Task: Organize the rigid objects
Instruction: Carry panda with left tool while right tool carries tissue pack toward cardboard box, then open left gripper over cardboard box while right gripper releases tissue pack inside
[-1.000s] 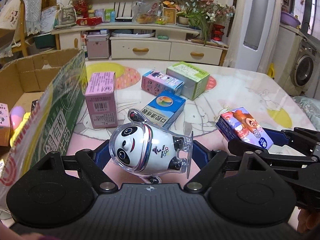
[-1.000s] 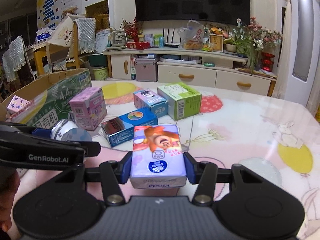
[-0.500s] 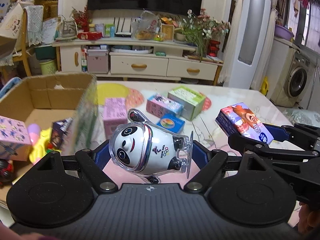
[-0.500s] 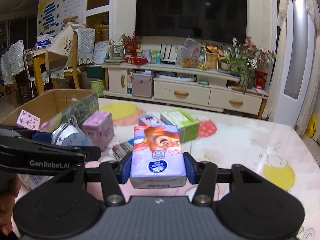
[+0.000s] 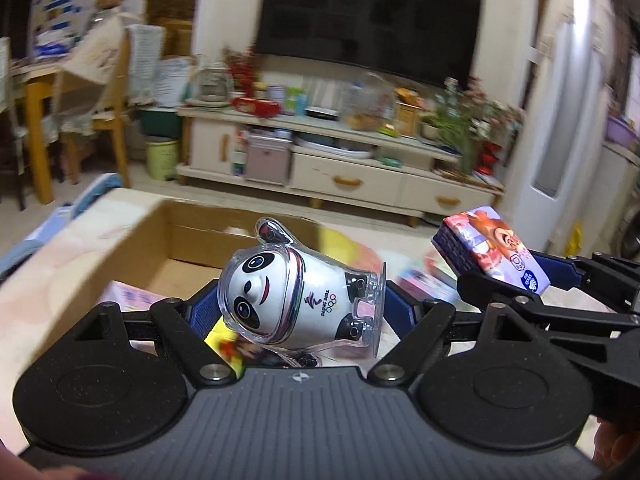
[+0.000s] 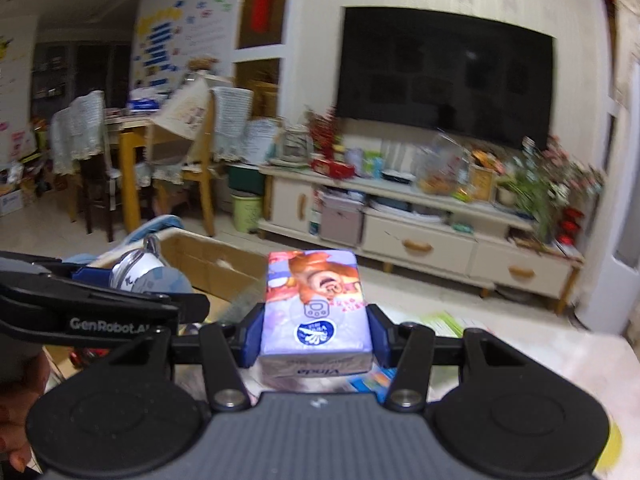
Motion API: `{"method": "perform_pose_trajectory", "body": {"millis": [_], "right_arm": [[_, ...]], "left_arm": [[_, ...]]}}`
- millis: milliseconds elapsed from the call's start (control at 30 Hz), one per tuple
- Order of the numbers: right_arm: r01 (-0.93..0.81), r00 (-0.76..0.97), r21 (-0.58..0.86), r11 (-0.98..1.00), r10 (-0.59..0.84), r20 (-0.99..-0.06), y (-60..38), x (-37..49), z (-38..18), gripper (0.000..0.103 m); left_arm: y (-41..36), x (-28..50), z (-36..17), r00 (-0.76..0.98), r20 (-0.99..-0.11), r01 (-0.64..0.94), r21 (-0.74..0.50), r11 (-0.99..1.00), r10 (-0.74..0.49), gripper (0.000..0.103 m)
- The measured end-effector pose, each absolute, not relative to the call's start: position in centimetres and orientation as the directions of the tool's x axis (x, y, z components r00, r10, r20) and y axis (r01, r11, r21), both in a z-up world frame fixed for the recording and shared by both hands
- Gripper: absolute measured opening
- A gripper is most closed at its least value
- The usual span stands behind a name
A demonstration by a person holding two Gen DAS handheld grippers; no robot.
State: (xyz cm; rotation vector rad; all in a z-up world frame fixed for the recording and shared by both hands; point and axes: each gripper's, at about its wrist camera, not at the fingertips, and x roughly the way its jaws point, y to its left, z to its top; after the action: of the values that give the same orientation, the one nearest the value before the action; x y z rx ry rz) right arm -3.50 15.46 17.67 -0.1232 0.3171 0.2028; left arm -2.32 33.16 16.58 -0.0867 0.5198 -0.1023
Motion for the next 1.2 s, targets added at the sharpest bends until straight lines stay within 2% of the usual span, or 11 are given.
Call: {"method": "perform_pose_trajectory", "body": {"millis": [233, 433, 767, 900, 967, 1000, 1033, 1200], "right_arm": [[-0.328, 0.896, -0.082, 0.941, 0.282, -0.344, 19.5, 2.5, 17.9, 0.051], [-0.394, 0.849, -0.066, 0.917, 0.335, -0.408, 22.4, 7.5, 16.3, 0.051], [-0.448, 0.800, -0.049, 0.893, 0.375, -0.469, 23.0, 9.8, 14.3, 0.053], [-0.407, 0.828, -0.049, 0.912, 0.345, -0.442, 22.4, 8.9, 14.5, 0.066], [-0.388, 0.845, -0.053, 0.920, 0.332, -0.420, 21.9, 8.1, 14.9, 0.078], [-0.375, 0.856, -0.059, 0.925, 0.321, -0.405, 21.7, 7.6, 15.0, 0.089], [-0.361, 0.868, -0.066, 0.930, 0.309, -0.389, 21.5, 7.0, 15.2, 0.093], [-0.284, 0.911, -0.084, 0.955, 0.241, -0.335, 20.2, 5.1, 15.7, 0.093]], "left_arm": [[36.3, 1.3, 16.6, 0.855, -0.519, -0.080, -0.115, 0.990, 0.009, 0.102], [37.8, 4.3, 15.1, 0.804, -0.588, -0.194, -0.124, 0.973, 0.086, 0.102], [37.8, 5.4, 14.1, 0.761, -0.631, -0.258, -0.084, 0.962, 0.149, 0.101], [38.2, 4.9, 14.6, 0.767, -0.629, -0.253, -0.110, 0.961, 0.130, 0.103], [38.1, 4.8, 14.9, 0.780, -0.613, -0.243, -0.113, 0.964, 0.125, 0.103], [37.9, 4.7, 15.0, 0.787, -0.604, -0.232, -0.108, 0.967, 0.122, 0.103], [37.6, 4.4, 15.3, 0.796, -0.592, -0.221, -0.098, 0.970, 0.122, 0.103], [36.0, 3.1, 16.3, 0.836, -0.530, -0.174, -0.011, 0.985, 0.142, 0.103]]}}
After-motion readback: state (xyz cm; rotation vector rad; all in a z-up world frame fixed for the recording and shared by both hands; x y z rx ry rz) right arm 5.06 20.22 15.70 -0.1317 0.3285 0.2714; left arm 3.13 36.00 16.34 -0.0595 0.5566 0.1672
